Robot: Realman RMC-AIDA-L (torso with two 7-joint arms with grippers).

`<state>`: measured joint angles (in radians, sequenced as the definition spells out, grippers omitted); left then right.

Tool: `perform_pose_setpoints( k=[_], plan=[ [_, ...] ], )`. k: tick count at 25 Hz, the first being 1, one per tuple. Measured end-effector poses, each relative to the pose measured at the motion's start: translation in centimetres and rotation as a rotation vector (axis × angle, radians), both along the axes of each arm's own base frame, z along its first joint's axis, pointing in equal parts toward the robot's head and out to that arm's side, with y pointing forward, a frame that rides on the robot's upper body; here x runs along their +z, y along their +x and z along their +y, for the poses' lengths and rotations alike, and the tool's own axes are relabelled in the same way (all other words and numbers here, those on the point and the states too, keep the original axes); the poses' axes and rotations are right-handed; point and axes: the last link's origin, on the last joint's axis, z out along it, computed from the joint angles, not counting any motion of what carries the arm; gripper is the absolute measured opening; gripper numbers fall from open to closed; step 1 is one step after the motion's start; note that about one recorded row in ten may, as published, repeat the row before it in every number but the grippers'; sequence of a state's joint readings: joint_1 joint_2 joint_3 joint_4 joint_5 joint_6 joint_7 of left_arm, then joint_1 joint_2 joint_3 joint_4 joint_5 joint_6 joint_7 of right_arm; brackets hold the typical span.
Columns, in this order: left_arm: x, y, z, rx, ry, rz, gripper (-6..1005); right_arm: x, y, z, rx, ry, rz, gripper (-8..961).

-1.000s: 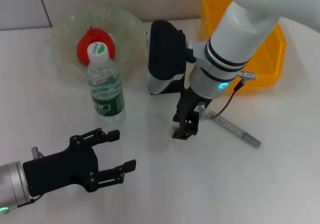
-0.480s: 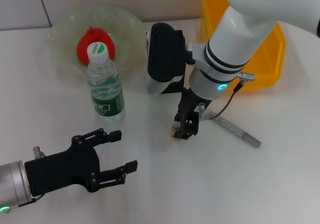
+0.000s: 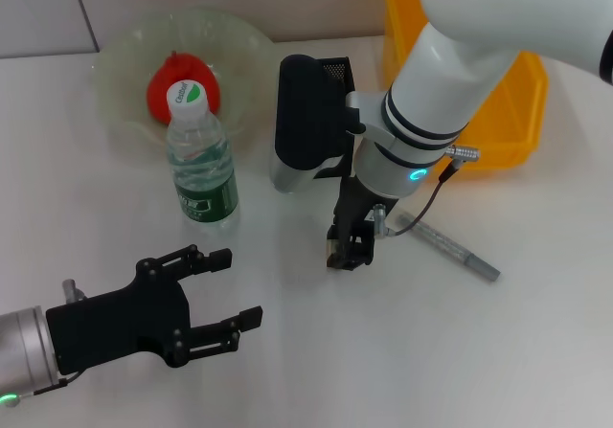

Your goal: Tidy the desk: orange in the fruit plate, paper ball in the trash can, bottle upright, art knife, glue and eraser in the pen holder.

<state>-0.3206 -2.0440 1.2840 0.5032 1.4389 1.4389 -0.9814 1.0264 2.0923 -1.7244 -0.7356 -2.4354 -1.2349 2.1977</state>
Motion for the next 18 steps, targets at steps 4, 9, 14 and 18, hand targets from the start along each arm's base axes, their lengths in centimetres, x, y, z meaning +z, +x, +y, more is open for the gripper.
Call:
perform_pose_setpoints(
  k=[4,9,14,18],
  plan=[
    [0.0,0.0,0.0,0.001,0.0,-0.001,803,0.0,-0.1,0.1,0.001,-0.002,-0.004,282],
    [0.0,0.0,0.0,-0.001,0.002,-0.001,803,-0.1,0.1,0.1,-0.013,0.001,-0.004,256],
    [0.0,0.0,0.0,0.0,0.004,-0.001,803,0.2,-0.7,0.1,-0.045,0.008,0.06,256],
    [0.1,0.0,0.1,0.003,0.005,-0.003,803,1.6,-1.8,0.6,-0.096,0.03,0.137,265]
  ],
)
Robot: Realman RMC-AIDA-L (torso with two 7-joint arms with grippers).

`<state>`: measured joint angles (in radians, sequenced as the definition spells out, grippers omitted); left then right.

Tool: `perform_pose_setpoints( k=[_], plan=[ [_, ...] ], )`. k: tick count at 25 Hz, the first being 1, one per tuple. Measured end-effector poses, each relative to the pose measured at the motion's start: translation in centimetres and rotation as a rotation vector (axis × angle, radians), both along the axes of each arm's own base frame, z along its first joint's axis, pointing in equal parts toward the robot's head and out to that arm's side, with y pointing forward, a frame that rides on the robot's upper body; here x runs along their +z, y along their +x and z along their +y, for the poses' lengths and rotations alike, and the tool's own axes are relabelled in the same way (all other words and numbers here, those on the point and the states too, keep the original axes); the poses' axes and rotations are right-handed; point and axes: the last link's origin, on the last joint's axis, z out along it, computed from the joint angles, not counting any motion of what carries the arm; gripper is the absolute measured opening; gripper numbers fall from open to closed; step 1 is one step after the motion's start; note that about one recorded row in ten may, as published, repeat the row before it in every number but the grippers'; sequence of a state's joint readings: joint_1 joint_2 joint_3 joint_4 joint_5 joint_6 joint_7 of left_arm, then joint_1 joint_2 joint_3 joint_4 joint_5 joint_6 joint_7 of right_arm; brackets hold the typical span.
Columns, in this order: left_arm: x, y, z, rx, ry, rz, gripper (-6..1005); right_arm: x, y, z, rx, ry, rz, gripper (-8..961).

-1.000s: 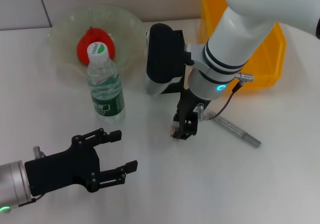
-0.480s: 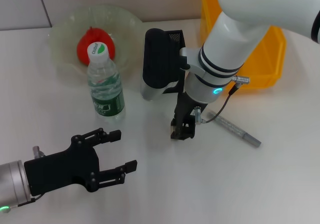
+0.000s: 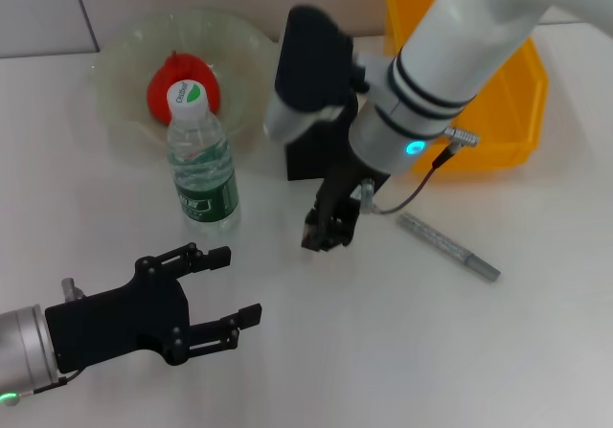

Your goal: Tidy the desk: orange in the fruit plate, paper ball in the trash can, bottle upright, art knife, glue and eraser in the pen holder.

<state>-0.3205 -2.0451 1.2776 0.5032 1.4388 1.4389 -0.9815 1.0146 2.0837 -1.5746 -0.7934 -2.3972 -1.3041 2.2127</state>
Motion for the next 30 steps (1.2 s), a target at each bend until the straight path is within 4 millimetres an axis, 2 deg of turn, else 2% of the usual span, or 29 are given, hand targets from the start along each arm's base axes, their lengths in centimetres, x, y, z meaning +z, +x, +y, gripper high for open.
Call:
perform_pose_setpoints(
  k=[5,12,19,24,30],
  plan=[
    [0.1,0.0,0.0,0.004,0.001,-0.001,804,2.3,-1.4,0.3,-0.026,0.043,0.094,277],
    [-0.1,-0.1,0.0,0.007,0.008,0.004,804,5.1,-2.6,-0.1,-0.039,0.105,0.139,293],
    [-0.6,0.1,-0.1,-0.005,0.024,-0.003,804,9.0,-4.1,-0.6,-0.038,0.199,0.199,308],
    [-0.6,0.2,-0.2,-0.006,0.022,-0.008,802,11.3,-5.1,-0.3,-0.026,0.264,0.248,320],
    [-0.6,0.2,-0.2,0.0,0.019,-0.011,803,12.4,-5.0,1.5,0.004,0.389,0.228,333]
  ],
)
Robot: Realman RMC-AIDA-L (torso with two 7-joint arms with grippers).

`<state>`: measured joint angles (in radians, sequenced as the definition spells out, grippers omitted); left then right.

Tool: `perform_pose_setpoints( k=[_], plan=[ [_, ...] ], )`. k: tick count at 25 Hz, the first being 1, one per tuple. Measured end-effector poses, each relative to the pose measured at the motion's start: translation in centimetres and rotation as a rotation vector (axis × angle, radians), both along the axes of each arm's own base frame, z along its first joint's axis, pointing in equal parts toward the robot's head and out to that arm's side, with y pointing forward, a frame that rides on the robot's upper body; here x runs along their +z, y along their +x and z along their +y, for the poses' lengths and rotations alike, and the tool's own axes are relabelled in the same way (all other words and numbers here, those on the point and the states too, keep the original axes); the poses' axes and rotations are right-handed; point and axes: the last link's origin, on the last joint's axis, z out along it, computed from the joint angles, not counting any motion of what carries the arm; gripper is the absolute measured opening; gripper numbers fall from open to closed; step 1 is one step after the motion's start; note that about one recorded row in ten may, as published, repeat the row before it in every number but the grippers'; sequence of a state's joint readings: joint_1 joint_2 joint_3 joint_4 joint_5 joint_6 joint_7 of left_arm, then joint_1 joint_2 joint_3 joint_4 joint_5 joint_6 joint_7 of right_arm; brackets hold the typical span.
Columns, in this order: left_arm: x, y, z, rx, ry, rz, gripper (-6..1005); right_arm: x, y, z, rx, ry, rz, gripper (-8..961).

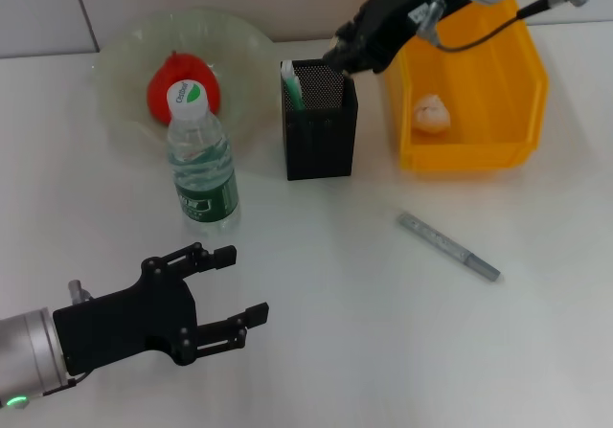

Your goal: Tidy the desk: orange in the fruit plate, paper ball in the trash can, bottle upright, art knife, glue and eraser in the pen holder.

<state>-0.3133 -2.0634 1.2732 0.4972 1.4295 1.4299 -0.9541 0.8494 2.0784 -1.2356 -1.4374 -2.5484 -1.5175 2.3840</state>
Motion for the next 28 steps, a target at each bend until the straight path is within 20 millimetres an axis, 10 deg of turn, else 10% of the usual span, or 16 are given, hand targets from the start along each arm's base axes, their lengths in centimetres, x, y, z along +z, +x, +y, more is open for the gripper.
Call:
perform_pose_setpoints(
  k=[25,28],
  plan=[
    [0.2,0.3,0.1,-0.002,-0.009,-0.01,802,-4.9,4.0,3.6,-0.06,0.071,0.008,390],
    [0.2,0.2,0.2,-0.003,-0.008,-0.009,802,-4.6,3.7,3.4,-0.061,0.073,0.017,524]
  ],
)
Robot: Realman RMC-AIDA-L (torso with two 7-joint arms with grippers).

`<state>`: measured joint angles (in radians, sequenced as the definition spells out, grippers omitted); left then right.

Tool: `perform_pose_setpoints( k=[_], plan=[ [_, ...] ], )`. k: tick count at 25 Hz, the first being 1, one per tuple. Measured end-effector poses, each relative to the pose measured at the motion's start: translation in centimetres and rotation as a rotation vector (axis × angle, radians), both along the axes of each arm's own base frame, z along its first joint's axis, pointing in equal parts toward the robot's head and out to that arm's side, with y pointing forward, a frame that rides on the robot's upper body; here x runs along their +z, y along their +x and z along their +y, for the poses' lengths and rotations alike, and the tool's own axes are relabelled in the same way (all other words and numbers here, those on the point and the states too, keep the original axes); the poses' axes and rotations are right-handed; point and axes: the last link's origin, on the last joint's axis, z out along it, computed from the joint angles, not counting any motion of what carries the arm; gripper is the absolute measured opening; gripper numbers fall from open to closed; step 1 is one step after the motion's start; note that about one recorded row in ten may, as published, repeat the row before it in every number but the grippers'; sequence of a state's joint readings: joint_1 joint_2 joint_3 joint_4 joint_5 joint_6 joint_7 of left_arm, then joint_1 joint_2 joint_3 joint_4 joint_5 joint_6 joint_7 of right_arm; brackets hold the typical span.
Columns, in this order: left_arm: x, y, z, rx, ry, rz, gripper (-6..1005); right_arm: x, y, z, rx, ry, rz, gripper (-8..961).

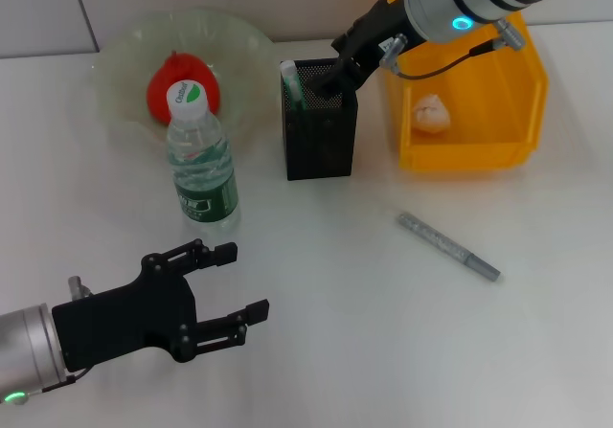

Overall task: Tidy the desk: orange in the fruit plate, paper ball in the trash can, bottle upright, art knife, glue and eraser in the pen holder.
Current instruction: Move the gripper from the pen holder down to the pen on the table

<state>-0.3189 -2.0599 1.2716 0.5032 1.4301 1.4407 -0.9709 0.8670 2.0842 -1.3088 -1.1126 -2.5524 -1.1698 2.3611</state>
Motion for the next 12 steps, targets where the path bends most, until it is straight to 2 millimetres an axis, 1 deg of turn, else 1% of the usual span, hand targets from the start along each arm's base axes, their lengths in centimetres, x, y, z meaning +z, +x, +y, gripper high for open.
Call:
perform_pose_setpoints(
  k=[2,3,6,7,8,9,10,12],
  plan=[
    [0.0,0.0,0.0,-0.001,0.0,0.0,802,0.5,-0.4,-0.3,-0.006,0.002,0.013,614],
    [0.1,0.0,0.0,-0.003,0.0,0.0,802,1.5,-1.1,-1.1,-0.017,0.008,0.029,652],
    [0.2,0.0,0.0,-0.005,-0.001,-0.001,802,3.7,-2.3,-2.6,-0.041,0.03,0.011,766],
    [0.2,0.0,0.0,-0.005,-0.001,-0.001,802,3.7,-2.3,-2.6,-0.041,0.03,0.011,772],
    [0.2,0.0,-0.1,-0.009,-0.004,-0.005,802,5.5,-3.1,-3.8,-0.077,0.064,-0.018,778],
    [0.2,0.1,-0.1,-0.011,-0.005,-0.006,802,6.1,-3.3,-4.3,-0.093,0.075,-0.03,784],
    [0.2,0.1,-0.1,-0.011,-0.005,-0.006,803,6.1,-3.3,-4.3,-0.093,0.075,-0.03,790],
    [0.2,0.1,-0.1,-0.015,-0.007,-0.01,803,7.3,-3.5,-5.7,-0.148,0.095,-0.058,802]
  ],
)
